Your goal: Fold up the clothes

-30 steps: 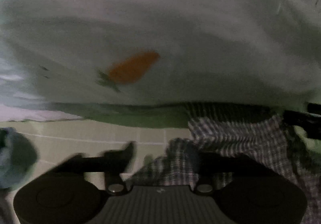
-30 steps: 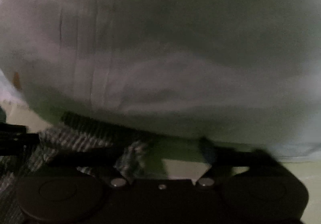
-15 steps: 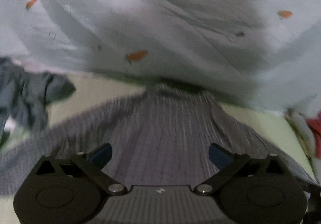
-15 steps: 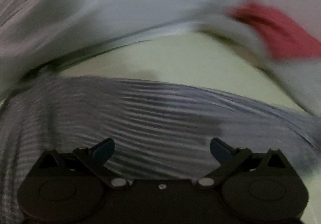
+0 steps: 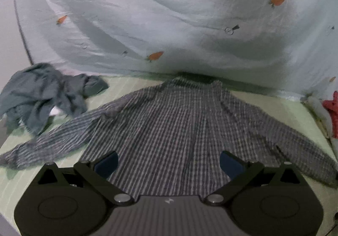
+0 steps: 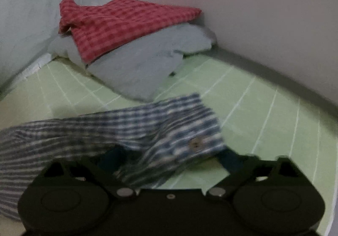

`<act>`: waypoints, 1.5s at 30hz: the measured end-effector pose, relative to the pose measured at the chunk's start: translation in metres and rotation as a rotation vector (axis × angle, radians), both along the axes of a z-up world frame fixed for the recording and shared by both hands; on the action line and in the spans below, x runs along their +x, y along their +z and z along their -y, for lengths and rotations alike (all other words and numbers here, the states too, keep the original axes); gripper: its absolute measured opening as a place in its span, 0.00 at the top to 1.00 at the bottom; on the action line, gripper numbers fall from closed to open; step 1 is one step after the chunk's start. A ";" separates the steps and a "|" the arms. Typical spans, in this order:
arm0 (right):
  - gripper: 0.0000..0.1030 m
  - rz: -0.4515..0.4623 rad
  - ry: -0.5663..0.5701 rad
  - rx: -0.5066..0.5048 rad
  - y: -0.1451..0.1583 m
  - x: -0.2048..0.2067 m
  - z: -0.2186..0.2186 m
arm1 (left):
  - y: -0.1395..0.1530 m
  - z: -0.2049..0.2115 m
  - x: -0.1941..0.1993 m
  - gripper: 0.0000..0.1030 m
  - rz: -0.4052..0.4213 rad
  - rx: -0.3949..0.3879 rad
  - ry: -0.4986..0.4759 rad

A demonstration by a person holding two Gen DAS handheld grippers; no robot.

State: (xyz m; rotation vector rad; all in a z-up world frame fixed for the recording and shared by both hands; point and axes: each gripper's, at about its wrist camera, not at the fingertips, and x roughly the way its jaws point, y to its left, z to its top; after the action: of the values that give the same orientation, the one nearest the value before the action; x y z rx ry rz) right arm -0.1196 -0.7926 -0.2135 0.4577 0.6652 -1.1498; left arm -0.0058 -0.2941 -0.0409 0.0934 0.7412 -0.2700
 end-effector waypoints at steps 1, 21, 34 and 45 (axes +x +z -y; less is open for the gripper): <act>0.38 -0.004 0.012 -0.017 0.002 -0.004 0.003 | 0.000 -0.001 -0.004 0.02 -0.005 0.005 0.009; 0.00 0.005 0.368 0.054 0.038 -0.001 -0.161 | -0.020 -0.164 0.021 0.02 -0.021 -0.057 0.241; 0.00 -0.049 0.636 0.069 0.012 0.044 -0.421 | -0.074 -0.348 0.088 0.02 -0.138 -0.129 0.409; 0.00 -0.053 0.573 0.116 0.017 0.047 -0.457 | -0.095 -0.410 0.142 0.02 -0.187 -0.249 0.514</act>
State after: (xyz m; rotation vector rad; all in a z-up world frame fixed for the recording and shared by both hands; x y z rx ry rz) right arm -0.0730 -0.3361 -0.1965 0.3045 0.8450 -0.5849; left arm 0.1360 0.1160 -0.1361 -0.3600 0.8836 0.1232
